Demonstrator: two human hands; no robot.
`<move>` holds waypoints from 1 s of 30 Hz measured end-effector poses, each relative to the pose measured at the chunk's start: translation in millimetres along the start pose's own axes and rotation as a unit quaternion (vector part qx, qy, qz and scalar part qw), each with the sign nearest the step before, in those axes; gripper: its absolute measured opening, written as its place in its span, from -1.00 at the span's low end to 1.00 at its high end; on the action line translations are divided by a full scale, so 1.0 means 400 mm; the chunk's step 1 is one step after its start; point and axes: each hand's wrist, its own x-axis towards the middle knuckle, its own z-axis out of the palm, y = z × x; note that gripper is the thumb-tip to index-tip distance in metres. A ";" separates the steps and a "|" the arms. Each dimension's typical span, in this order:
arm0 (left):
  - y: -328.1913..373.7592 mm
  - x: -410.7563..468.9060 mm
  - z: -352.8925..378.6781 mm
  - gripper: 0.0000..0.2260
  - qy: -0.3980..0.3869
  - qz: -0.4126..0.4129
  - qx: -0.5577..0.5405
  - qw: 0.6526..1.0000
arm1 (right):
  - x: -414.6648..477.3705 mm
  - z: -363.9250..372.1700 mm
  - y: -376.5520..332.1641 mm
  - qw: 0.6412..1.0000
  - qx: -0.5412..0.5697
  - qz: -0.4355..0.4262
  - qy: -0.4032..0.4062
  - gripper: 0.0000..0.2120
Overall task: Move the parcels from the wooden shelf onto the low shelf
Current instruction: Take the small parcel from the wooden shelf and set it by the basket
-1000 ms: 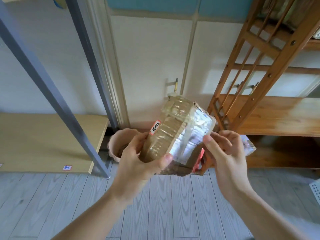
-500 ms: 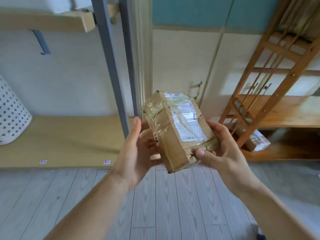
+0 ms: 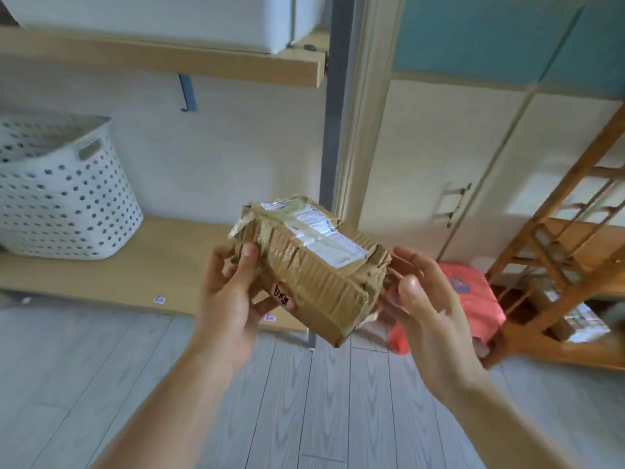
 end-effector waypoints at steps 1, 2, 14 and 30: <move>0.007 0.015 -0.024 -0.82 0.008 0.007 0.003 1.000 | 0.008 0.022 0.019 0.999 -0.025 0.001 -0.035 -0.08; 0.015 0.025 -0.044 -0.84 0.010 0.012 0.012 1.000 | 0.017 0.046 0.038 0.996 -0.054 0.001 -0.065 -0.03; 0.077 0.267 -0.438 -0.81 -0.047 0.121 0.404 0.906 | 0.219 0.321 0.299 0.975 -0.182 0.039 -0.121 -0.09; -0.025 0.778 -0.878 -0.63 0.074 0.030 0.577 0.813 | 0.506 0.712 0.842 0.903 -0.393 0.153 -0.079 -0.10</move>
